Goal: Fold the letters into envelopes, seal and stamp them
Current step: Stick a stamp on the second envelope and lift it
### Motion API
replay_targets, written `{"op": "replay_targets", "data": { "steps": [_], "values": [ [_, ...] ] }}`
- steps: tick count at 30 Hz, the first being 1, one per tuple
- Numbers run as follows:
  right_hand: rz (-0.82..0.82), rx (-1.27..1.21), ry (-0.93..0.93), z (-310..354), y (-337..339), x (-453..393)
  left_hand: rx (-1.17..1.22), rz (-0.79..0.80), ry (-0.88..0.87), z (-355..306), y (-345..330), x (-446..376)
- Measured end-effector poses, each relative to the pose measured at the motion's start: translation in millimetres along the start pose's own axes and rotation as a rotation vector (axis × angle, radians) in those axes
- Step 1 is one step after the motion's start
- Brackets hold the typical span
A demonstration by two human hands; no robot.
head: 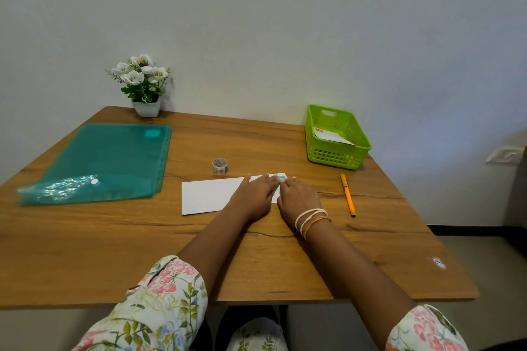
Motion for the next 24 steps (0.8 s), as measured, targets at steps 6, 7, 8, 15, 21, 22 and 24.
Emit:
{"op": "replay_targets", "data": {
  "steps": [6, 7, 8, 15, 21, 22, 24],
  "values": [
    [-0.034, -0.186, -0.181, -4, -7, 18, -0.030, 0.040, 0.074, -6, 4, 4],
    [-0.076, -0.205, -0.217, -4, -5, 21, -0.047, 0.054, 0.101, -7, 5, 5],
    [-0.110, -0.216, -0.234, -4, -3, 23, -0.066, 0.074, 0.130, -8, 5, 6],
    [-0.073, -0.276, -0.226, -6, 1, 25, -0.025, -0.035, 0.378, -1, 24, 5],
    [0.011, -0.343, -0.353, -18, -1, 11, -0.106, -0.029, 0.663, 11, 43, 20],
    [0.015, -0.322, -0.366, -19, -2, 11, -0.098, -0.013, 0.711, 12, 44, 21],
    [0.002, -0.281, -0.367, -17, -2, 11, -0.081, 0.023, 0.791, 12, 42, 22]
  ]
}}
Point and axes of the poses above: each hand's wrist, its own x-axis away from the middle knuckle, its own y-axis out of the back of the hand, z = x × y, the point moved 6 cm from there along -x, towards the middle knuckle, and after that the axes turned 12 degrees about -z, right-handed, at the moved point
